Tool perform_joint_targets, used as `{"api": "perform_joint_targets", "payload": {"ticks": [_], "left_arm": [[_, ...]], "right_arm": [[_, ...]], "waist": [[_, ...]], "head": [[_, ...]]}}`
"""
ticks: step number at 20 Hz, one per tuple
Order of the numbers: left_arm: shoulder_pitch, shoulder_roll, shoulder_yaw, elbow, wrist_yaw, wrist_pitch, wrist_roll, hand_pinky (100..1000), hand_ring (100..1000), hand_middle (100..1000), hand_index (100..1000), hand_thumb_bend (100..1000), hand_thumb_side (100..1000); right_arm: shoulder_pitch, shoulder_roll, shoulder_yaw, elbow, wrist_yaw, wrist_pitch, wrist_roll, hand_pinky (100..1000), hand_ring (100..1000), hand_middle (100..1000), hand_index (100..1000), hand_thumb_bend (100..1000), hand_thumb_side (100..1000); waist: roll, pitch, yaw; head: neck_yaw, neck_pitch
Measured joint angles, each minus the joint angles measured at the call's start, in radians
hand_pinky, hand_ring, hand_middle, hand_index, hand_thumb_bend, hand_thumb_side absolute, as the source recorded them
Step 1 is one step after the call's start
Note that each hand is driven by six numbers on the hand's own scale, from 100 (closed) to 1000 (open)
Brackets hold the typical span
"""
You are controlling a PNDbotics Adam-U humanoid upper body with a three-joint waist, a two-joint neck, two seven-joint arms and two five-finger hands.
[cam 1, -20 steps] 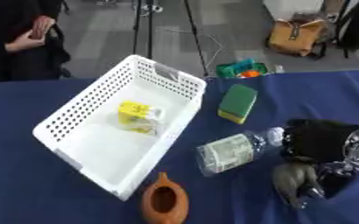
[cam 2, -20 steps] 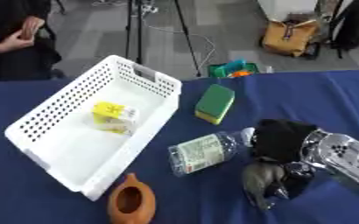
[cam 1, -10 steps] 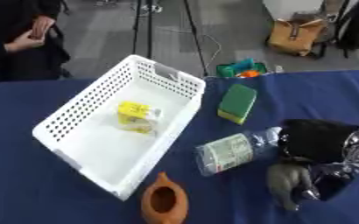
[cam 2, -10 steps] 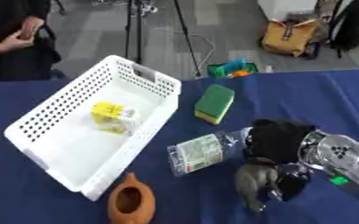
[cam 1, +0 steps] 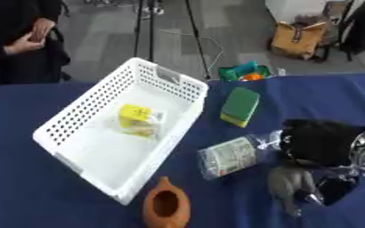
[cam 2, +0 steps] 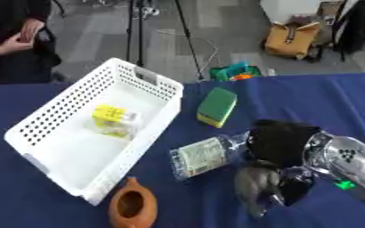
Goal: Pick up objects on the table and place them in the box.
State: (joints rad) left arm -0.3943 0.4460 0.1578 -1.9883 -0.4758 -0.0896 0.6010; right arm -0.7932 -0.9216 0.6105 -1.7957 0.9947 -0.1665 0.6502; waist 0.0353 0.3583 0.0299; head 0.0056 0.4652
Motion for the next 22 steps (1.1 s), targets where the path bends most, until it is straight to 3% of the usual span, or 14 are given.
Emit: {"api": "perform_joint_targets", "payload": {"ticks": [11, 13, 22], "left_arm": [[0.0, 0.0, 0.0, 0.0, 0.0, 0.001, -0.001, 583, 666, 743, 789, 100, 924], [0.0, 0.0, 0.0, 0.0, 0.0, 0.001, -0.001, 583, 666, 743, 789, 100, 924], [0.0, 0.0, 0.0, 0.0, 0.0, 0.002, -0.001, 583, 666, 743, 789, 100, 925]], "right_arm": [[-0.009, -0.057, -0.037, -0.147, -0.052, 0.034, 0.034, 1000, 850, 390, 406, 100, 483], [-0.013, -0.065, -0.046, -0.168, -0.063, 0.041, 0.041, 1000, 849, 385, 404, 127, 458], [-0.048, -0.088, -0.071, -0.185, -0.105, 0.03, 0.03, 1000, 845, 364, 401, 126, 462]], "waist": [[0.0, -0.013, -0.011], [0.0, -0.016, -0.013], [-0.004, -0.025, -0.019]], "head": [[0.007, 0.0], [0.009, 0.0], [0.012, 0.0]]}}
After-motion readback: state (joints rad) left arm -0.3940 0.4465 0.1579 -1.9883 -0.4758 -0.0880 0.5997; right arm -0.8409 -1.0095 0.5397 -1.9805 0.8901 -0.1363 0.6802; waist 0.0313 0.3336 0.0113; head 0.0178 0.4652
